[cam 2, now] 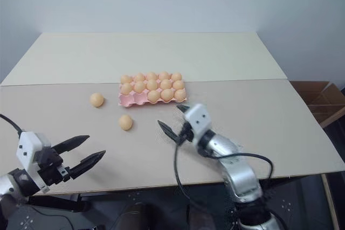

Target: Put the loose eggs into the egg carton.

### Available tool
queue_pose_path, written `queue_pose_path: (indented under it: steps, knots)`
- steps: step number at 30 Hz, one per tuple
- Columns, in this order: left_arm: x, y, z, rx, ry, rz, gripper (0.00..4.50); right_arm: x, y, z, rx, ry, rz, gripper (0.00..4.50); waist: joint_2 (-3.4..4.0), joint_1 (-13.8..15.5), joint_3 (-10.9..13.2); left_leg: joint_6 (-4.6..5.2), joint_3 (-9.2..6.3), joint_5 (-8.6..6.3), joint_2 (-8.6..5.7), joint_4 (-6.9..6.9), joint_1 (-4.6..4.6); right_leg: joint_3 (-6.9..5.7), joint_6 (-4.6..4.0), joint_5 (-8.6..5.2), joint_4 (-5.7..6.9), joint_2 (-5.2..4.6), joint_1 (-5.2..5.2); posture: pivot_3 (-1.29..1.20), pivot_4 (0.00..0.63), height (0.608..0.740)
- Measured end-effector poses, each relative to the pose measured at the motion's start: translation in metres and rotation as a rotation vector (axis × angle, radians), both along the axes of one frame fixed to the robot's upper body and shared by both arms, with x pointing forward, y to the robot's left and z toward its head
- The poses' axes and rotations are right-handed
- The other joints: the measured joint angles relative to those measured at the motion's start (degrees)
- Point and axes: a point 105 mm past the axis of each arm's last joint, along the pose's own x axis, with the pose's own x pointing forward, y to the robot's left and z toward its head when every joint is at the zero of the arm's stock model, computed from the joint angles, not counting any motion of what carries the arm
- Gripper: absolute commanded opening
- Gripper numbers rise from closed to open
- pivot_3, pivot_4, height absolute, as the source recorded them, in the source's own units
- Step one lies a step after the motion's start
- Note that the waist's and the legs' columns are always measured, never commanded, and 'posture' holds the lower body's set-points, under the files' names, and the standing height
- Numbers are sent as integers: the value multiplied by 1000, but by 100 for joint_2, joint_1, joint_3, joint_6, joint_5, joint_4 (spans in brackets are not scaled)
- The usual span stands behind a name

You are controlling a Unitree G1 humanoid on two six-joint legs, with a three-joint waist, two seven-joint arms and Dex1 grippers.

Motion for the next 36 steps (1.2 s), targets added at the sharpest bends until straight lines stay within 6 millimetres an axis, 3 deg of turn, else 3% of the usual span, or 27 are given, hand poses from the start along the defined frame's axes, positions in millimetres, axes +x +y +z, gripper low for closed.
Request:
queue_pose_path:
  steps: [3, 5, 8, 14, 20, 29, 36]
  knots:
    - [2, 3, -4, 7, -20, 93, 3883, -21, -18, 0, -14, 59, 65, 4459, -3, 22, 1, 0, 0, 0, 0, 0, 18, 2, -8, -5, -1, 0, 14, 0, 150, 740]
    - [5, 1, -9, 17, -19, 141, 4245, -28, -24, 2, -34, 72, 86, 4500, -6, 18, -1, 0, 1, 0, 1, 0, 24, 6, -35, -23, -1, 4, 16, 0, 150, 740]
    - [18, -5, -11, -36, -38, 218, 4471, -32, -22, 5, -42, 76, 121, 4500, -11, 40, -3, 6, -3, 4, -1, 0, 23, 6, -25, -20, -1, 8, 17, 0, 150, 740]
    - [39, -13, -24, 84, -25, 356, 4471, -41, -24, 4, -121, 90, 190, 4500, -15, 135, -5, 6, -6, 4, -10, 0, 8, 10, 7, 0, -9, 7, 13, 0, 150, 740]
    - [56, -30, -31, 128, 12, 416, 4471, -46, -23, 0, -140, 103, 222, 4500, -18, 166, -4, 7, -9, 4, -11, 4, 10, 8, 13, 7, -9, 7, 18, 0, 150, 740]
    - [65, -35, -24, 155, -20, 460, 4471, -45, -24, -4, -132, 101, 181, 4500, -19, 168, -4, 7, -10, 4, -14, 6, 10, 9, 16, 8, -9, 6, 21, 0, 150, 740]
    - [84, -46, -35, 140, 51, 446, 4471, -41, -16, 1, -118, 72, 174, 4500, -19, 164, -4, 7, -13, 4, -14, 6, 8, 8, 17, 8, -9, 9, 20, 0, 150, 740]
